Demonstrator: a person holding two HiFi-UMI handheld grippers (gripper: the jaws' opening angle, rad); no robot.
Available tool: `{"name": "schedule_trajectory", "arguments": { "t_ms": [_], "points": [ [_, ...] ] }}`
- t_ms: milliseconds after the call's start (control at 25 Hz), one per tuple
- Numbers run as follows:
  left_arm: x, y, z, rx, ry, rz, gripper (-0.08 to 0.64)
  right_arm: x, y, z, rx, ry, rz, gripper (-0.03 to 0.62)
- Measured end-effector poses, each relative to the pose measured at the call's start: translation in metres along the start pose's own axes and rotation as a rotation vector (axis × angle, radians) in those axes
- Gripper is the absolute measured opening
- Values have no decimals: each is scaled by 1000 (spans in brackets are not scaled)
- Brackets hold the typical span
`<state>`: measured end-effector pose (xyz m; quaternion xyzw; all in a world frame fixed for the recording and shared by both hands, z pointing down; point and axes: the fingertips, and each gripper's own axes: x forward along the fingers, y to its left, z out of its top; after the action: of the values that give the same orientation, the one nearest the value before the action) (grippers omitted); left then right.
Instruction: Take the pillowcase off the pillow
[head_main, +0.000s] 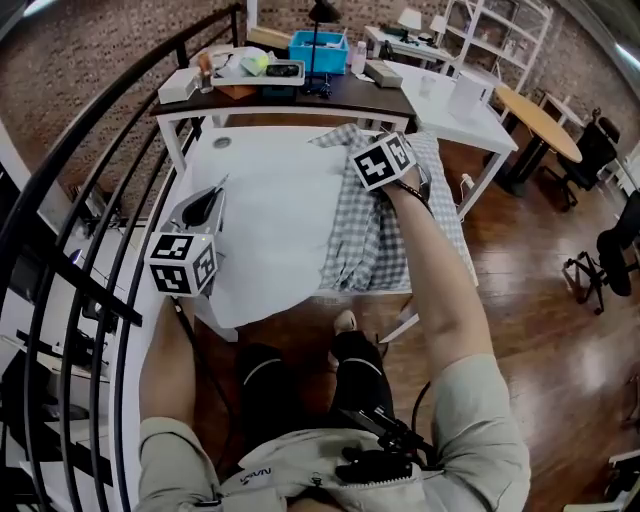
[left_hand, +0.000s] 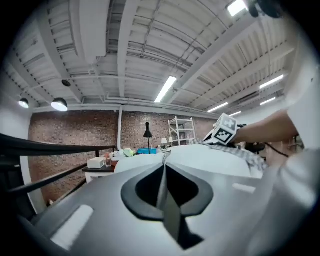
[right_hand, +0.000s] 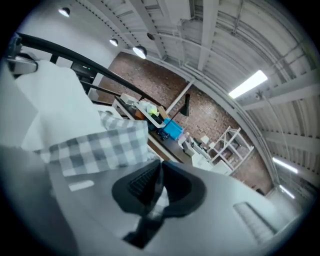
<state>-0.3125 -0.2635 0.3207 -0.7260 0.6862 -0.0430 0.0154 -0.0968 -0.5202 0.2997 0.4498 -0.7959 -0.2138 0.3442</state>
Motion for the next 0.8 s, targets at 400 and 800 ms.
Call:
{"name": "schedule_trajectory", "arguments": {
  "t_ms": [400,800],
  "points": [
    [-16,-34,34,209,-84,103,122,-87,7,12,325,-343,117,107],
    [-67,-179,-22,295,51,-139,273,-232,111,-58,463,-474,218,121]
  ]
}}
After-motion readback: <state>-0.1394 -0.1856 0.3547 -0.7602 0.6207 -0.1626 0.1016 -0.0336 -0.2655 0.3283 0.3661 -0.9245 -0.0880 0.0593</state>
